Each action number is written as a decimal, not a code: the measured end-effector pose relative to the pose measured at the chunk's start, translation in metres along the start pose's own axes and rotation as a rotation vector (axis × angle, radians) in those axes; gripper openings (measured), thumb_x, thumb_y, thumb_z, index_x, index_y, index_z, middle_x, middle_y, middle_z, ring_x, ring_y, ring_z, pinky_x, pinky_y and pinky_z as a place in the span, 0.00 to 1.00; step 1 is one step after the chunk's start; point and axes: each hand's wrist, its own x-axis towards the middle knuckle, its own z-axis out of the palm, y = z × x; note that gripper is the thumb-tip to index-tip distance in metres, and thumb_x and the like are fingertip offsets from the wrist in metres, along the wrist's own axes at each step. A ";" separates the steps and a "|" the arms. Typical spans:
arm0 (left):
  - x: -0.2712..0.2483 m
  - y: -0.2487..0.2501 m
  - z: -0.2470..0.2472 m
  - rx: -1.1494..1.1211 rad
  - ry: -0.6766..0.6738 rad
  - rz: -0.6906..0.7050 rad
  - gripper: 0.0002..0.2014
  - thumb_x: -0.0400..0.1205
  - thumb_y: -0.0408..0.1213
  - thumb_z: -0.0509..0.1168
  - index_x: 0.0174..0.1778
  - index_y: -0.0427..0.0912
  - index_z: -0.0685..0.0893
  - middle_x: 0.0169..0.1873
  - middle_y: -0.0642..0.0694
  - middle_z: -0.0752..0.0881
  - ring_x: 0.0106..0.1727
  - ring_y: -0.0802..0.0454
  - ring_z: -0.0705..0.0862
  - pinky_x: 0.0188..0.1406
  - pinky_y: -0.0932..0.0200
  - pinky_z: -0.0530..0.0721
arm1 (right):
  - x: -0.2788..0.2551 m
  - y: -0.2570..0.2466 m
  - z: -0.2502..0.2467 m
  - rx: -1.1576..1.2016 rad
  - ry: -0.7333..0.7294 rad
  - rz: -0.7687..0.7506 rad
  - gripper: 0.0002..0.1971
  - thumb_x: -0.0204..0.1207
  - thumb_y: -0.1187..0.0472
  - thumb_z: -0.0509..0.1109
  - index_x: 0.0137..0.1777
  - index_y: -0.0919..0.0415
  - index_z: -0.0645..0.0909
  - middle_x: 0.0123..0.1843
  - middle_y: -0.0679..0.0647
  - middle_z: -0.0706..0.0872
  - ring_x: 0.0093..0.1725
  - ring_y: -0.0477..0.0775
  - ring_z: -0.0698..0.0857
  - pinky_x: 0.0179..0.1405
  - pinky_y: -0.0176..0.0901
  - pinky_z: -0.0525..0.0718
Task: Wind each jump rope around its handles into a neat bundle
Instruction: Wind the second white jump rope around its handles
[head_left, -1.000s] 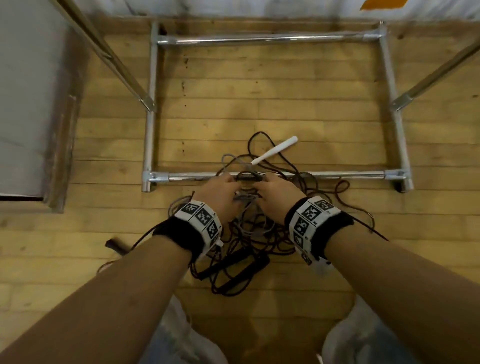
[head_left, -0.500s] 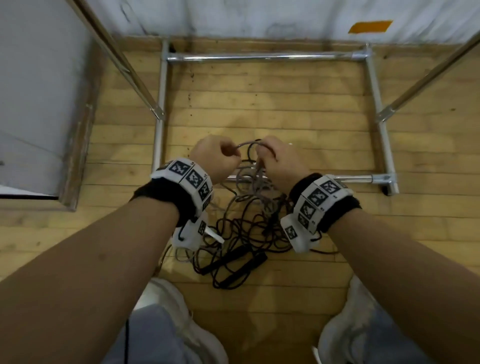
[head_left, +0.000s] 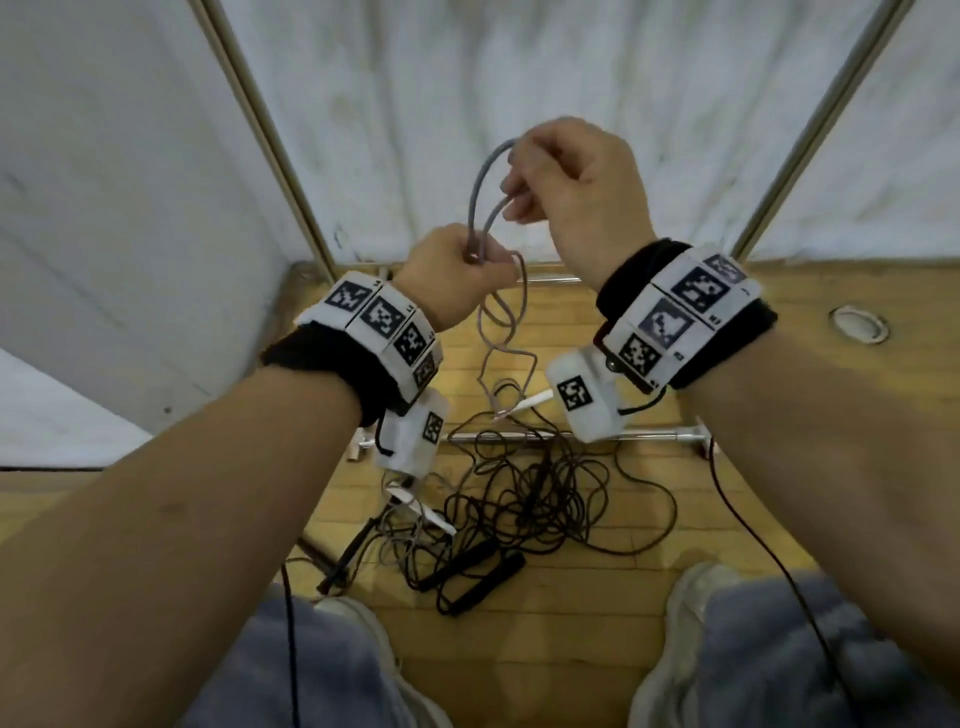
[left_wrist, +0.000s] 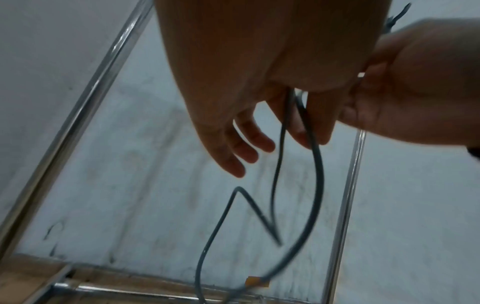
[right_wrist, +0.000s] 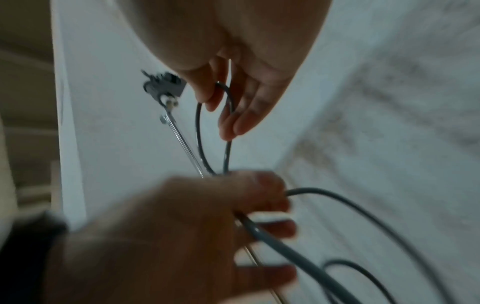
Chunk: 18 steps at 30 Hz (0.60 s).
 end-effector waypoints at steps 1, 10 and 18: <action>-0.005 0.009 -0.003 -0.015 0.021 0.021 0.10 0.77 0.35 0.72 0.31 0.50 0.80 0.30 0.54 0.83 0.32 0.63 0.80 0.34 0.72 0.77 | 0.002 -0.015 -0.004 0.030 0.033 -0.021 0.09 0.79 0.66 0.64 0.38 0.57 0.79 0.34 0.55 0.84 0.29 0.51 0.85 0.35 0.44 0.85; -0.023 0.034 -0.011 -0.279 0.091 -0.042 0.12 0.87 0.37 0.58 0.39 0.41 0.80 0.34 0.44 0.88 0.31 0.51 0.88 0.36 0.53 0.88 | 0.001 -0.023 -0.021 -0.031 0.043 0.212 0.14 0.78 0.62 0.68 0.63 0.61 0.79 0.47 0.52 0.85 0.39 0.48 0.86 0.40 0.40 0.84; -0.010 0.027 -0.012 -0.471 0.141 -0.101 0.09 0.85 0.33 0.60 0.40 0.40 0.81 0.27 0.47 0.88 0.29 0.52 0.87 0.27 0.59 0.85 | -0.038 0.034 -0.001 -0.120 -0.468 0.429 0.12 0.73 0.57 0.72 0.52 0.64 0.85 0.54 0.56 0.88 0.54 0.49 0.84 0.49 0.41 0.76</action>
